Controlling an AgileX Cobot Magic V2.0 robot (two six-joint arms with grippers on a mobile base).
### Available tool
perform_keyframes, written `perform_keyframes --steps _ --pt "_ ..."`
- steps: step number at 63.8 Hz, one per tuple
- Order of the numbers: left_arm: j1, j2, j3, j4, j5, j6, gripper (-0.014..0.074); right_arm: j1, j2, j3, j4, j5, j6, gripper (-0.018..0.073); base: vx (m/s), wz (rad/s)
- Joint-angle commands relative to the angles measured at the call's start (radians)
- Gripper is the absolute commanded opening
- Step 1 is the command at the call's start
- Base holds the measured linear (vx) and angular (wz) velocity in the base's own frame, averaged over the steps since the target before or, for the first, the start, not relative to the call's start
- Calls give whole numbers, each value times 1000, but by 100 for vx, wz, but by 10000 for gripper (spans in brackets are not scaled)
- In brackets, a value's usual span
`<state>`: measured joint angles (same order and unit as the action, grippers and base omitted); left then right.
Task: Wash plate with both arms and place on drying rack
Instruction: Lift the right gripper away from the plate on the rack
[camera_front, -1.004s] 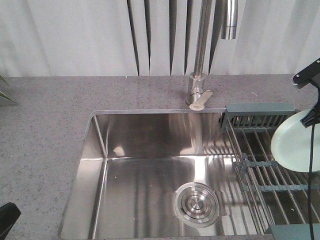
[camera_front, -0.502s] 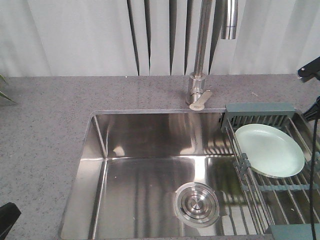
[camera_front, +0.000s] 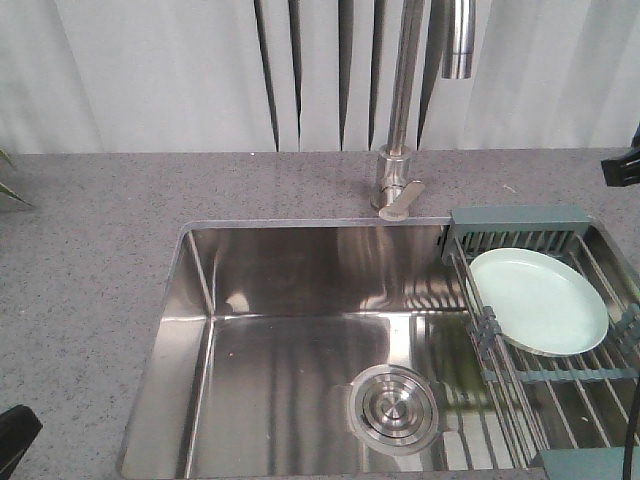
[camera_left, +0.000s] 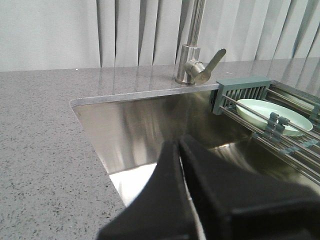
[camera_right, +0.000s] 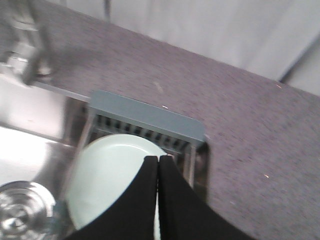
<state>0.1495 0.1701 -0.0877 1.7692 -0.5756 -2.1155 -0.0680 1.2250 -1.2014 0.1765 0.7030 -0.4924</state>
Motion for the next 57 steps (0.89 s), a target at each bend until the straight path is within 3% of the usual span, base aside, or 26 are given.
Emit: perform_keyframes --steps 1,10,20,37,48,51,57 --pt "-6 9 -22 3 25 -21 -6 -3 -119 48 285 -10 -241 -7 0 0" --pt "-6 9 -22 3 25 -21 -6 -4 -317 257 559 -4 -469 -6 0 0" --pt "-6 9 -22 3 25 -21 -6 -4 -494 480 702 -6 -612 -4 0 0" --pt "-6 9 -22 3 23 -21 -6 -4 -744 798 724 -72 -642 -4 0 0" --pt "-6 9 -22 -2 8 -21 -6 -4 -866 894 724 -71 -645 -4 0 0" --pt "-6 9 -22 -13 0 -21 -6 -4 -890 897 722 -59 -645 -4 0 0" --pt "-6 9 -28 -105 -6 -21 -6 -4 -928 897 721 -53 -645 -4 0 0"
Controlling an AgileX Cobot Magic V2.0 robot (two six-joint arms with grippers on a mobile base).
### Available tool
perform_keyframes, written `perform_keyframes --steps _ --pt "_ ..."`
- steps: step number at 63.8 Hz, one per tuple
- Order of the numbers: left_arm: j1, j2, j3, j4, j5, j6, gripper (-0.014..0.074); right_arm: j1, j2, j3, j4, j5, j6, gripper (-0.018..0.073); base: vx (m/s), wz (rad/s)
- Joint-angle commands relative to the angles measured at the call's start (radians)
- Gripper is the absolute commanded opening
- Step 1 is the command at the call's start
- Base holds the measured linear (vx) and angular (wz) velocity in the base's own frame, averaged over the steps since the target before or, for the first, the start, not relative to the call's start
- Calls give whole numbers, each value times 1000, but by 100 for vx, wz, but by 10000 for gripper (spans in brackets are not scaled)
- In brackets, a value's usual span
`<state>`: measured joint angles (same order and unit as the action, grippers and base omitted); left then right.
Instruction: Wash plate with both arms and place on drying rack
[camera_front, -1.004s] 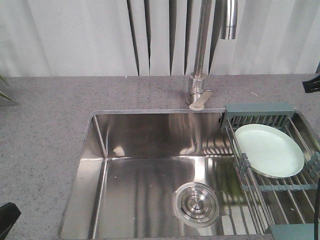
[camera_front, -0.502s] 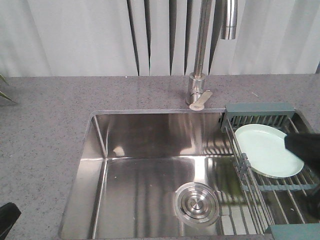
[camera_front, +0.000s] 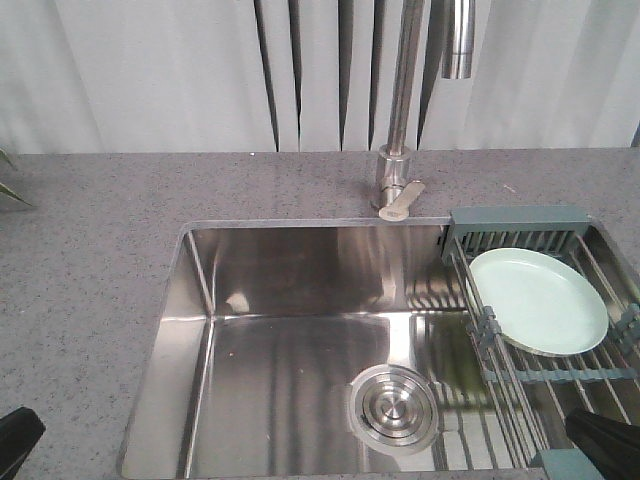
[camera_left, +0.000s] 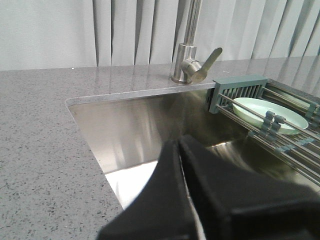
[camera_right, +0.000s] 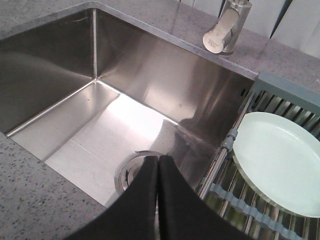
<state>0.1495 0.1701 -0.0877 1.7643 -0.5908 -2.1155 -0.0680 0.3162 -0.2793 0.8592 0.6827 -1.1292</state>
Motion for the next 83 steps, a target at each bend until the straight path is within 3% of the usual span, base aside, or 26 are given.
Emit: perform_keyframes --steps 1,8,19,26,53,65,83 --pt "-6 9 -30 -116 9 -21 -6 -4 -24 -25 36 -32 -8 -4 0 0" --pt "-6 17 -90 -231 16 -21 -6 -4 -33 -25 19 -32 -7 -4 0 0" --pt "-4 114 -260 -237 89 -21 -6 -4 -33 -25 12 -32 -7 -4 0 0" --pt "-4 250 -372 -237 70 -21 -6 -4 -33 -25 12 -32 -7 -4 0 0" --pt "-12 942 -780 -238 -336 -21 -6 -4 -33 -25 12 -34 -7 -4 0 0" --pt "-114 1155 -946 -239 -392 -21 -6 -4 -33 -25 12 -34 -7 -4 0 0" --pt "-345 1372 -1098 -315 -320 -21 -6 -4 -33 -25 13 -34 -7 -4 0 0"
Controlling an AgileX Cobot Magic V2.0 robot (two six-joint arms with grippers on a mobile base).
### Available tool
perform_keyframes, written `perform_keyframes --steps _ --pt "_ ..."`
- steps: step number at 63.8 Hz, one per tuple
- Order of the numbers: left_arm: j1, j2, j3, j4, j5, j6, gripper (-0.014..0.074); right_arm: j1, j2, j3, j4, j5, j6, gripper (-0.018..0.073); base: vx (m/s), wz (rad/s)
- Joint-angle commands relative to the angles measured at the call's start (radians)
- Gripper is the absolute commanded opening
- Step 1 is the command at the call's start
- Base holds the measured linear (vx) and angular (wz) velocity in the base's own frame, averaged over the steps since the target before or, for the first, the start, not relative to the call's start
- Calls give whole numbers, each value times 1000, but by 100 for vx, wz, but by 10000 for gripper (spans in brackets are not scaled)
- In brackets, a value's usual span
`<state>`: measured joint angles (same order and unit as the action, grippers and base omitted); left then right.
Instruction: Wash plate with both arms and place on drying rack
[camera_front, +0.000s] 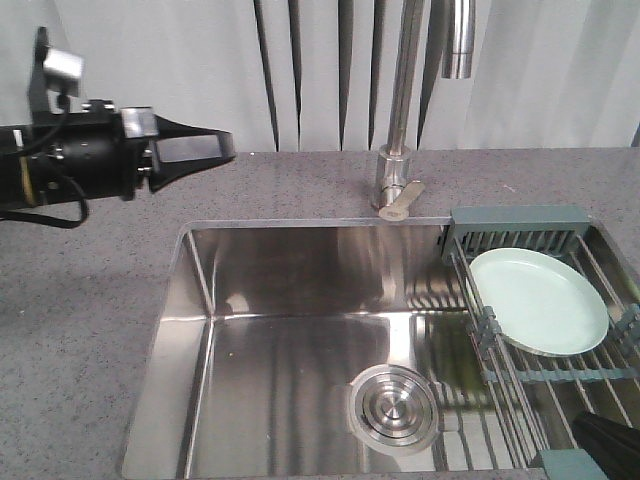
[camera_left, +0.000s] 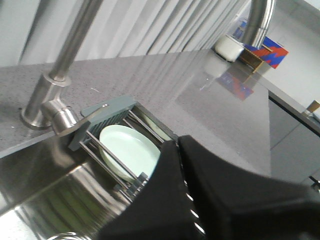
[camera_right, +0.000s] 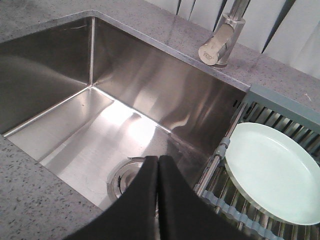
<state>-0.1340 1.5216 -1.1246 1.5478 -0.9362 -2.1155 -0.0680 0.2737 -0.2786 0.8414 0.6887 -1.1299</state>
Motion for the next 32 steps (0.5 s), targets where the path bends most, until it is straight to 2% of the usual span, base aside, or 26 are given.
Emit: perform_keyframes --steps 1,13,32 --pt "-77 34 -69 -104 39 -21 -6 -4 9 -26 31 -40 -6 -4 0 0" --pt "-217 161 -161 -133 156 -21 -6 -4 9 -26 31 -40 -4 -4 0 0" --pt "-362 344 -333 -152 320 -21 -6 -4 9 -26 32 -39 -4 -4 0 0"
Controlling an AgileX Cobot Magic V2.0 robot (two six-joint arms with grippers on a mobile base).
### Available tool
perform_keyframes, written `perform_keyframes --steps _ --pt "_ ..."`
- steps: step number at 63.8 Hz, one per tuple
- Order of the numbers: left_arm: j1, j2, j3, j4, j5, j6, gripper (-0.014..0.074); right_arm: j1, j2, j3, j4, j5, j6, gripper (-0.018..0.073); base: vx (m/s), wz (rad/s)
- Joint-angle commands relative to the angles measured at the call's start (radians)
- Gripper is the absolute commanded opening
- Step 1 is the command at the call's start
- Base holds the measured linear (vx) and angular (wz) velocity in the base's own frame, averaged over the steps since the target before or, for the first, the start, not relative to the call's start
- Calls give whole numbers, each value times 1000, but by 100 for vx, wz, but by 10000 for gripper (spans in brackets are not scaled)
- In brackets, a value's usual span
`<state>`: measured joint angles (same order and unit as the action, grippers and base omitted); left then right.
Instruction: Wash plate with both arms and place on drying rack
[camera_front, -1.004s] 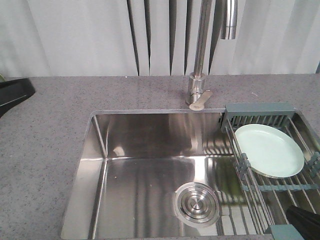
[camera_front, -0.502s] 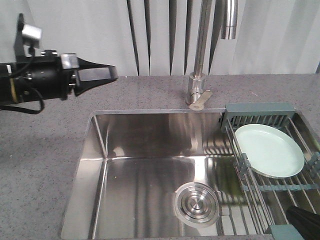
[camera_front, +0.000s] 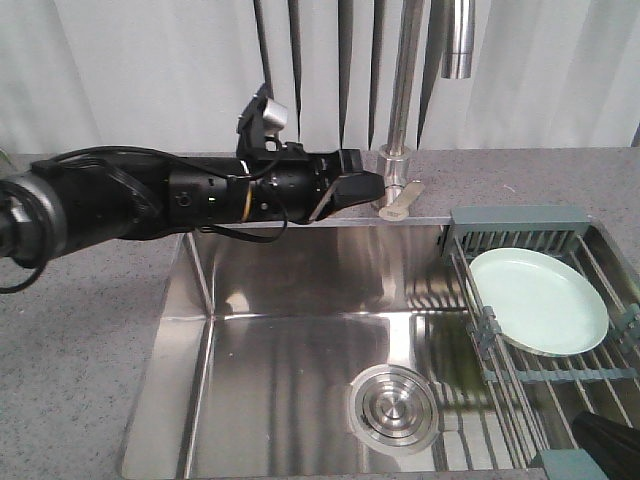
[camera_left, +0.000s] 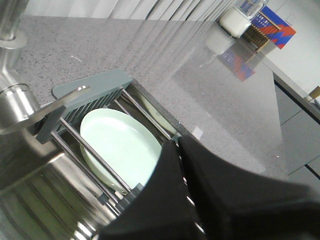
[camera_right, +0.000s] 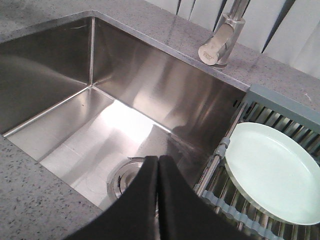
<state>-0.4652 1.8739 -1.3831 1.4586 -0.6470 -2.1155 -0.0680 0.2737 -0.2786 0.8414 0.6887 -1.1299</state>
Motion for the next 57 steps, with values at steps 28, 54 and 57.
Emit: perform_keyframes --steps 28,54,57 --pt "-97 231 -294 -142 84 -21 -6 -4 9 -26 32 -39 -3 -4 0 0" --pt "-99 343 -410 -214 165 -21 -6 -4 9 -26 34 -39 0 -4 0 0" --pt "-99 350 -420 -220 166 -21 -6 -4 9 -26 35 -39 0 -4 0 0"
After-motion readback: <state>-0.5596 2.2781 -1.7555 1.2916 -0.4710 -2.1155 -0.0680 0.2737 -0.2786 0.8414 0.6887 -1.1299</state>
